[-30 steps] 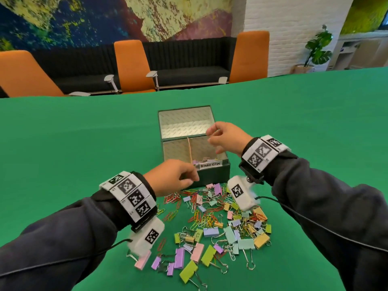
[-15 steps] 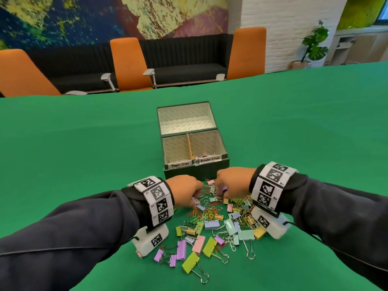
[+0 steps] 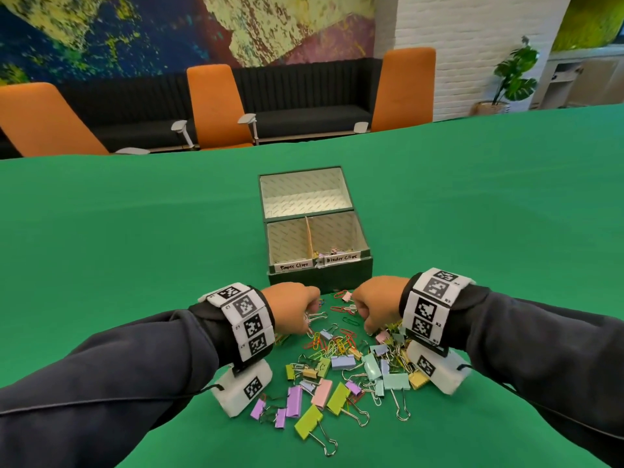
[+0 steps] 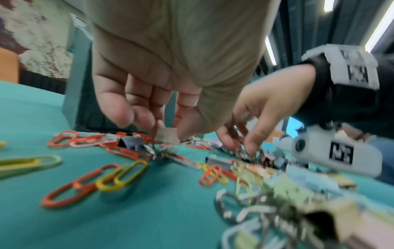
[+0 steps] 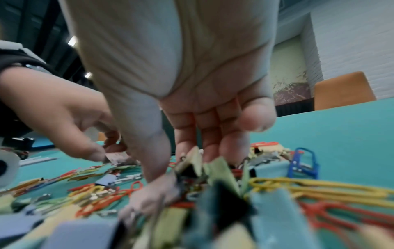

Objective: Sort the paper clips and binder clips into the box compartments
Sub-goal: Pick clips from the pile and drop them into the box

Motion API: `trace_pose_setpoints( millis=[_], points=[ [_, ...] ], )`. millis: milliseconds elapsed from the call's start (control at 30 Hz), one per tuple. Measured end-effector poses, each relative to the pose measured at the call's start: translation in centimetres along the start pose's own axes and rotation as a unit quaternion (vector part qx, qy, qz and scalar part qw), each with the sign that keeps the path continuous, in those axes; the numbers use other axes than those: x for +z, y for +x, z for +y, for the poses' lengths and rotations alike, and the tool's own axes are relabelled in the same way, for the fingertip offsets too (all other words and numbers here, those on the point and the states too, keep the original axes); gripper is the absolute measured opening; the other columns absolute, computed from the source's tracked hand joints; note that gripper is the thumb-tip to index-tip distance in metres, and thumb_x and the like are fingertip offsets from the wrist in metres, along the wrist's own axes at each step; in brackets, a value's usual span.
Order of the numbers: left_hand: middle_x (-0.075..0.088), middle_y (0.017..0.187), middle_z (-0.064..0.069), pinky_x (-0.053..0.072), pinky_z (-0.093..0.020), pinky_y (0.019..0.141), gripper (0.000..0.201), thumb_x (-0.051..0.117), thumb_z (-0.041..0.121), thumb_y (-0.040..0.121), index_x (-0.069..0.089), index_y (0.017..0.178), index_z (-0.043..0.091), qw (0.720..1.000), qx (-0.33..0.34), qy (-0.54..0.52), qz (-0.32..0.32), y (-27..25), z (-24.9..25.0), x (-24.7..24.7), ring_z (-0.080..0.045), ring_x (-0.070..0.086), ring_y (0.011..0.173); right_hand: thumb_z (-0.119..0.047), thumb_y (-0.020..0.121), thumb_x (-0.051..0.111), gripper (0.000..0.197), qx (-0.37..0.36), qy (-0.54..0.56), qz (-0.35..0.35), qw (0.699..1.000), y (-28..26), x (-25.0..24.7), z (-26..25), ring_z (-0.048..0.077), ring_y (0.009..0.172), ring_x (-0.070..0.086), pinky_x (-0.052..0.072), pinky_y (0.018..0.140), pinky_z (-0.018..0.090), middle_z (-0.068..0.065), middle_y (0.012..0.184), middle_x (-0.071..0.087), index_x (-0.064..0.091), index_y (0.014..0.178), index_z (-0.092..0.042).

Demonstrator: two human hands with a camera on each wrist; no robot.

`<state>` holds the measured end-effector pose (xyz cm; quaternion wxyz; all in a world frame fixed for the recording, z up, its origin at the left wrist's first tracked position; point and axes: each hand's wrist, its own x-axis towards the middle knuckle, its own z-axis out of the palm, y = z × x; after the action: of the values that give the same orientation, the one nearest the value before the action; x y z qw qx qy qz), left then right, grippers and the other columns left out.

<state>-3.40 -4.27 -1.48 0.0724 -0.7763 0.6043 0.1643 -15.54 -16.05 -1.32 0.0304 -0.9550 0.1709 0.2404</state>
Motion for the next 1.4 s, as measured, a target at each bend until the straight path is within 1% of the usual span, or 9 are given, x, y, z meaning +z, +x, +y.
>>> trace_pose_setpoints(
  millis=[100,167,333,433,700,900,1033,1200,1400],
  points=[
    [0.060,0.105,-0.004,0.044,-0.027,0.075,0.030,0.052,0.012,0.084,0.056,0.114,0.015,0.998,-0.014,-0.061,0.011,-0.9,-1.2,-0.8,-0.022,0.057,0.094,-0.027,0.082,0.066,0.022,0.001,0.032,0.011,0.999,-0.5,0.1,0.4,0.019,0.082,0.046,0.034,0.058,0.024,0.003,0.092,0.052,0.048,0.089,-0.016],
    [0.058,0.089,0.001,0.047,-0.021,0.067,0.024,0.052,0.011,0.087,0.058,0.110,0.015,0.984,-0.026,-0.175,0.014,-1.5,-2.3,-1.1,-0.015,0.058,0.076,-0.025,0.080,0.069,0.031,-0.003,0.042,0.009,0.999,-0.6,0.2,0.3,0.020,0.082,0.046,0.034,0.059,0.026,0.006,0.096,0.055,0.051,0.103,-0.014],
    [0.048,0.070,-0.003,0.052,-0.016,0.053,0.025,0.059,-0.006,0.069,0.050,0.087,0.009,0.832,-0.044,-0.552,0.032,-2.9,-3.6,-0.5,-0.009,0.054,0.053,-0.003,0.079,0.060,0.029,-0.021,0.058,-0.001,0.998,0.2,-0.1,0.0,0.019,0.082,0.048,0.046,0.069,0.029,-0.002,0.087,0.050,0.051,0.103,-0.018],
    [0.056,0.055,-0.003,0.051,-0.016,0.048,0.023,0.054,-0.014,0.075,0.047,0.076,0.008,0.778,-0.044,-0.626,0.015,-3.3,-4.0,0.6,-0.009,0.057,0.047,-0.004,0.081,0.061,0.026,-0.041,0.120,0.007,0.992,0.4,-0.9,0.2,0.014,0.075,0.050,0.045,0.068,0.024,-0.007,0.078,0.050,0.055,0.101,-0.018],
    [0.064,0.065,-0.010,0.052,-0.016,0.049,0.021,0.057,-0.005,0.085,0.048,0.070,0.008,0.784,-0.031,-0.620,-0.006,-3.5,-5.3,1.8,-0.013,0.064,0.055,0.000,0.085,0.060,0.019,-0.081,0.353,0.002,0.932,1.3,-2.0,1.0,0.006,0.056,0.063,0.053,0.056,0.020,-0.001,0.070,0.059,0.055,0.090,-0.017],
    [0.058,0.061,-0.002,0.048,-0.013,0.046,0.015,0.056,0.001,0.088,0.052,0.078,0.011,0.870,-0.024,-0.489,0.052,-3.3,-5.0,1.1,-0.003,0.060,0.047,0.007,0.086,0.056,0.019,-0.066,0.468,0.007,0.881,1.2,-1.5,1.9,0.004,0.054,0.066,0.052,0.052,0.014,0.000,0.065,0.065,0.060,0.081,-0.011],
    [0.060,0.069,-0.004,0.050,-0.014,0.052,0.014,0.058,0.006,0.088,0.053,0.076,0.012,0.869,-0.022,-0.486,0.090,-3.0,-4.4,1.0,-0.008,0.060,0.059,0.011,0.086,0.054,0.021,-0.082,0.523,0.011,0.848,0.5,-0.9,2.3,0.007,0.057,0.067,0.050,0.050,0.012,0.001,0.064,0.066,0.061,0.081,-0.008],
    [0.067,0.097,-0.008,0.056,-0.020,0.062,0.020,0.055,-0.001,0.087,0.046,0.073,0.010,0.791,-0.019,-0.606,0.083,-2.5,-2.8,1.3,-0.010,0.069,0.077,0.020,0.084,0.047,0.026,-0.114,0.624,0.036,0.773,-0.4,-0.1,3.1,0.008,0.059,0.069,0.054,0.056,0.014,0.007,0.073,0.061,0.060,0.084,-0.002],
    [0.069,0.095,-0.008,0.058,-0.027,0.068,0.018,0.051,0.002,0.089,0.050,0.073,0.010,0.639,0.022,-0.768,0.043,-1.3,0.6,0.8,-0.018,0.070,0.079,0.024,0.081,0.046,0.028,-0.136,0.677,0.079,0.718,-0.9,0.2,3.2,0.012,0.051,0.065,0.053,0.052,0.016,0.001,0.059,0.063,0.057,0.077,-0.002]
  ],
)
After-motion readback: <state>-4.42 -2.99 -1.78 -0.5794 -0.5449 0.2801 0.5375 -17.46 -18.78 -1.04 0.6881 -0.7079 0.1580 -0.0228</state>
